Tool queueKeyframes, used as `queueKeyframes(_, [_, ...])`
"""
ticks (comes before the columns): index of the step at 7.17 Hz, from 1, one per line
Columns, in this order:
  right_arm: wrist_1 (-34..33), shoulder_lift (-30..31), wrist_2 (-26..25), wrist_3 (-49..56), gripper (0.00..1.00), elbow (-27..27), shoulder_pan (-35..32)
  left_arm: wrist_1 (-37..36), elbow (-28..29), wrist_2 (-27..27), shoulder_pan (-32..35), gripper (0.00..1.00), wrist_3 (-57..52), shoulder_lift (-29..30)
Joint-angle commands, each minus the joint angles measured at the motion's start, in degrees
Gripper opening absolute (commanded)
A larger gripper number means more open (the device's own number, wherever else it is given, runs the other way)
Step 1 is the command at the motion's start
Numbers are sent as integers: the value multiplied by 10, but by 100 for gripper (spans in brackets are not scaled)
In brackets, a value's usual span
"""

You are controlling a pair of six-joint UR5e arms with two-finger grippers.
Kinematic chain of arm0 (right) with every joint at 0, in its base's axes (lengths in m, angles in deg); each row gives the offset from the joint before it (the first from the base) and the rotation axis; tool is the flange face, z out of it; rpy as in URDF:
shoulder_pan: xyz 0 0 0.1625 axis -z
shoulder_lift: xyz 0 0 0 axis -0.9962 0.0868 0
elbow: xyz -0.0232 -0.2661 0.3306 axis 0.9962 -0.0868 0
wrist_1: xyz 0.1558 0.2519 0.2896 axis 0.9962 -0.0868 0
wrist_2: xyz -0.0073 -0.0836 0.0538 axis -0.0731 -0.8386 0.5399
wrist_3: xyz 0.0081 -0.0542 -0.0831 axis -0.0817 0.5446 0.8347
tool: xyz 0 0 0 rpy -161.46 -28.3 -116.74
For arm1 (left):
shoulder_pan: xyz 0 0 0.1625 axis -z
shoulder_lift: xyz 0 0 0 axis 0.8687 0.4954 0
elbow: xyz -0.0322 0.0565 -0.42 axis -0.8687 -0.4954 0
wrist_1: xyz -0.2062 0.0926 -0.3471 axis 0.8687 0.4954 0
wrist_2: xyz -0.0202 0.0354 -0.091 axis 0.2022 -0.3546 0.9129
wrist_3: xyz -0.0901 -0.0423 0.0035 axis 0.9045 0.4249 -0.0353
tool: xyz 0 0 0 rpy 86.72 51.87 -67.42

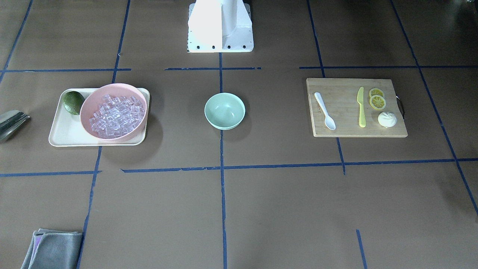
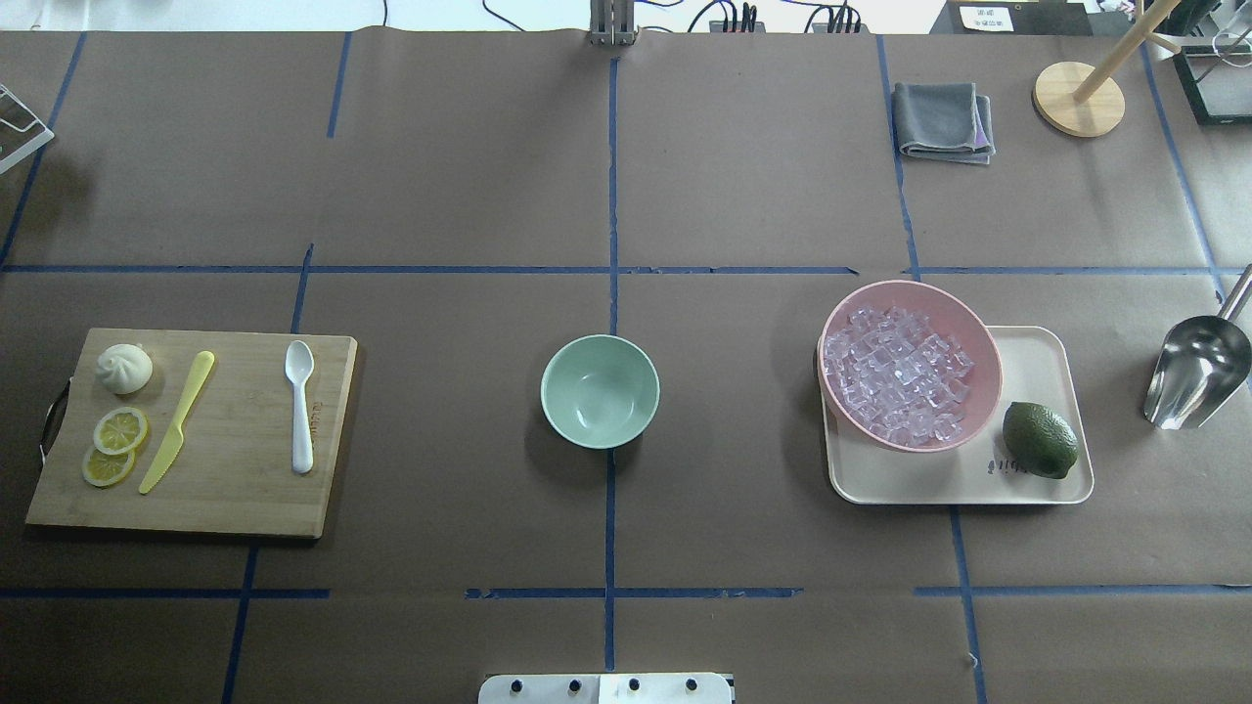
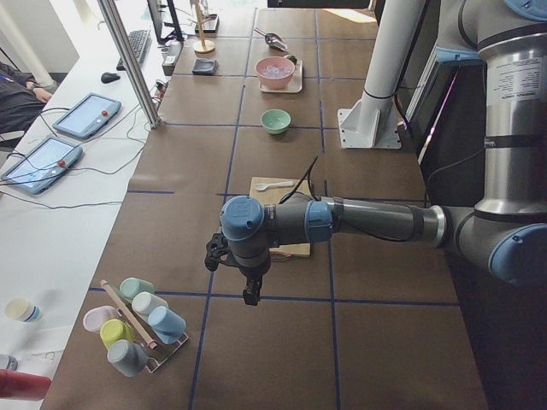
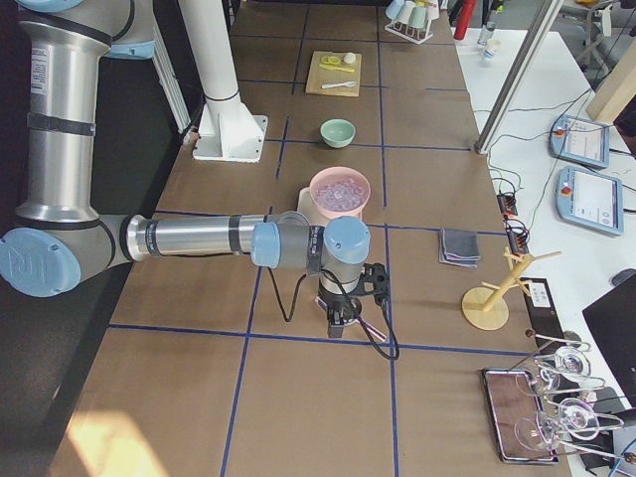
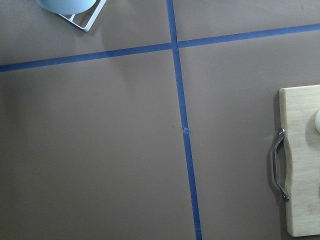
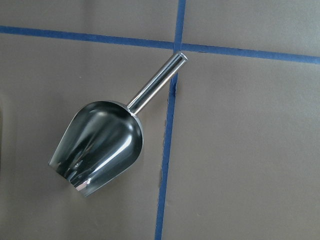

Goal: Put spoon and ice into bowl

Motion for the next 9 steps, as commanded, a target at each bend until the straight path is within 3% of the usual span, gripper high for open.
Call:
queueKeyframes(1, [0,0,0,0,100,0,1,3,1,-5,-2,100,-3,-3])
queueKeyframes(4, [1,-1,0,0,100,0,1,10,0,-5,-4,100,2,6])
queueKeyframes(5, [1,-2,0,0,100,0,0,42,-1,2,-8,100,3,28])
queueKeyframes(6, [1,-2,0,1,100,0,1,120,12,-1,-14,100,10,47])
queueKeyframes(9, [1,-3,0,1,100,1,1,160,6,13,-57,100,69,55])
